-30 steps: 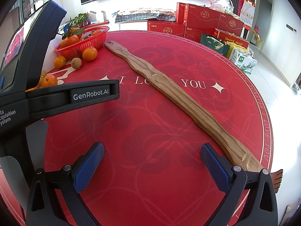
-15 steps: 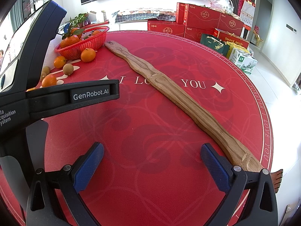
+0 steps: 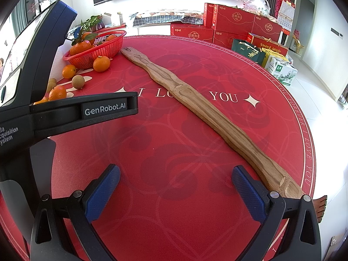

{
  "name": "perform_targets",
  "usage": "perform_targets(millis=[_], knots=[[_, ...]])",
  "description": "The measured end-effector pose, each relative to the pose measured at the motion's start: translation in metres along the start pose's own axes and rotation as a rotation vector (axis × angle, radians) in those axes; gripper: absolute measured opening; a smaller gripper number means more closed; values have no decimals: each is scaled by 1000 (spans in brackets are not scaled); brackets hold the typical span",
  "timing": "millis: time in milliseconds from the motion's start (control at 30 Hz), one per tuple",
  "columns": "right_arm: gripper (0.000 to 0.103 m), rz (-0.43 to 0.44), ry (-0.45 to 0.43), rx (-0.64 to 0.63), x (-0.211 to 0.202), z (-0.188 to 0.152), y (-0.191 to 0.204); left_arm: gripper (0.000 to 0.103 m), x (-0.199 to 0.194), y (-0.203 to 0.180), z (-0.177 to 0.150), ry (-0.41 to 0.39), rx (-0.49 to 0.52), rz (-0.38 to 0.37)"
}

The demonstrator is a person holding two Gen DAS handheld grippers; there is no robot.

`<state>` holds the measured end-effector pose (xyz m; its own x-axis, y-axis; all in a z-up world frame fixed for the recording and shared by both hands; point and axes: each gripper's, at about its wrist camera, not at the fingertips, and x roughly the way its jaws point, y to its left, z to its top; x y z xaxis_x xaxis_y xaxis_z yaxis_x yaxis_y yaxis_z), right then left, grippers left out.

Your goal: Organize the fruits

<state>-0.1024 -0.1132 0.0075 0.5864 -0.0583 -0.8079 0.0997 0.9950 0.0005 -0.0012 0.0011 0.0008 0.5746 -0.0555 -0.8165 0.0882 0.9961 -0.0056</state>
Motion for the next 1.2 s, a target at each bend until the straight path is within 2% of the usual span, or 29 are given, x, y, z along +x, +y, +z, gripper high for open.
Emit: perform_targets(millis=[1033,1167,1200], knots=[[103,0,0,0,0,0,0,103,-1,0,0,0,-4,2],[103,0,0,0,0,0,0,103,-5,12,-2,14,1,16],[103,0,0,0,0,0,0,103,-16,20,-6,6,1,0]])
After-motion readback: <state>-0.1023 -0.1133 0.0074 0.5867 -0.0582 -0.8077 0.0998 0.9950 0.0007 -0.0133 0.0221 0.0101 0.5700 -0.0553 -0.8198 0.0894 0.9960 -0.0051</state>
